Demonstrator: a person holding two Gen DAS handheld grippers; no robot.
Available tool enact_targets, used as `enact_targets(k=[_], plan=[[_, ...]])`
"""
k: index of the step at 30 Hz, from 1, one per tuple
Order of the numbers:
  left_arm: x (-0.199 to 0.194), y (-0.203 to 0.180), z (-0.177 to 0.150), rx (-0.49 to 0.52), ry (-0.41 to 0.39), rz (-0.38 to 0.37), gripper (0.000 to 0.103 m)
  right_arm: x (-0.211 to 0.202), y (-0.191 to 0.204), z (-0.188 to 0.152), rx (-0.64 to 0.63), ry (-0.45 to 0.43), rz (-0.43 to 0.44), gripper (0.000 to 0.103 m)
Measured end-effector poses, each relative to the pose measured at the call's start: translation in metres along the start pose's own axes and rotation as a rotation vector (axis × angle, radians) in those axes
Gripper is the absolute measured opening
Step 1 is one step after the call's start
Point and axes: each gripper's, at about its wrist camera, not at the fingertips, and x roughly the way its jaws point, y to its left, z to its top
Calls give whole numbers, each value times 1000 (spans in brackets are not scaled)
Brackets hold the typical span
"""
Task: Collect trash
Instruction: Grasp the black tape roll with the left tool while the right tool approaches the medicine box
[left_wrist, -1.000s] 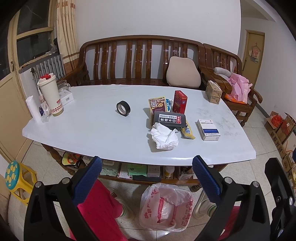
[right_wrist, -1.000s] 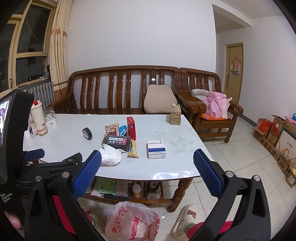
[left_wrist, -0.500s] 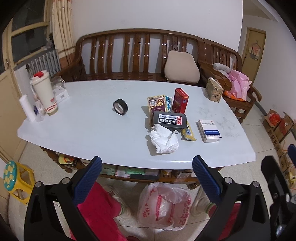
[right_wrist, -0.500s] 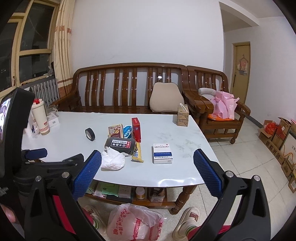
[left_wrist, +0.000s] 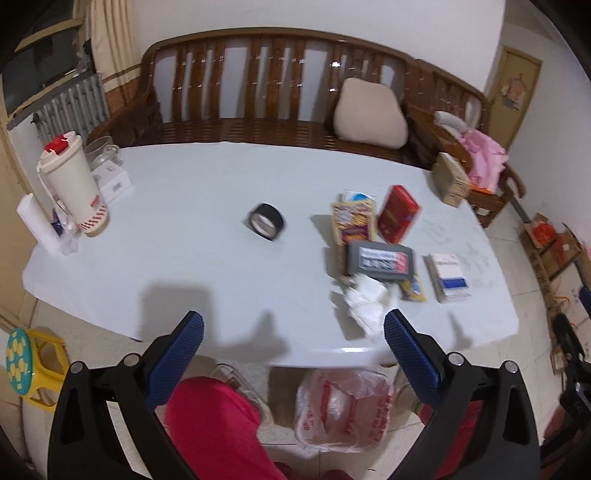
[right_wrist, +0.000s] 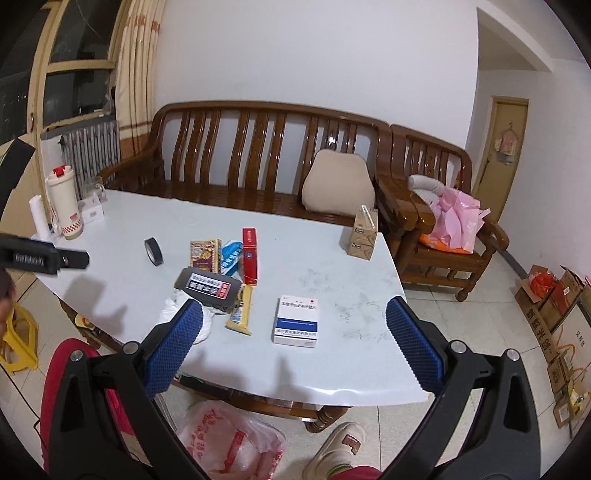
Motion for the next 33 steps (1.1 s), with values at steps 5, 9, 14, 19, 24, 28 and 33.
enact_targets(k=[5,9,14,19,24,28,33], plan=[[22,8,33,57,55,-10,95,23,-10,16,-45,50,11,98],[42,13,54,92,101,34,95,43,-17,25,-61,87,-4,98],[64,25,75,9,138,83,95,74,-25,29,-47,131,8,98],[85,30,89,-108,173,95,95,98,-25,31,-60,163,25,98],[104,25,100,-188,204,123,95,115,-30,35,-65,183,47,98],[115,24,105,-245,216,139,95,128,-31,37,-64,205,64,98],[132,22,112,-281,237,160,95,144,-31,36,-60,233,82,98]])
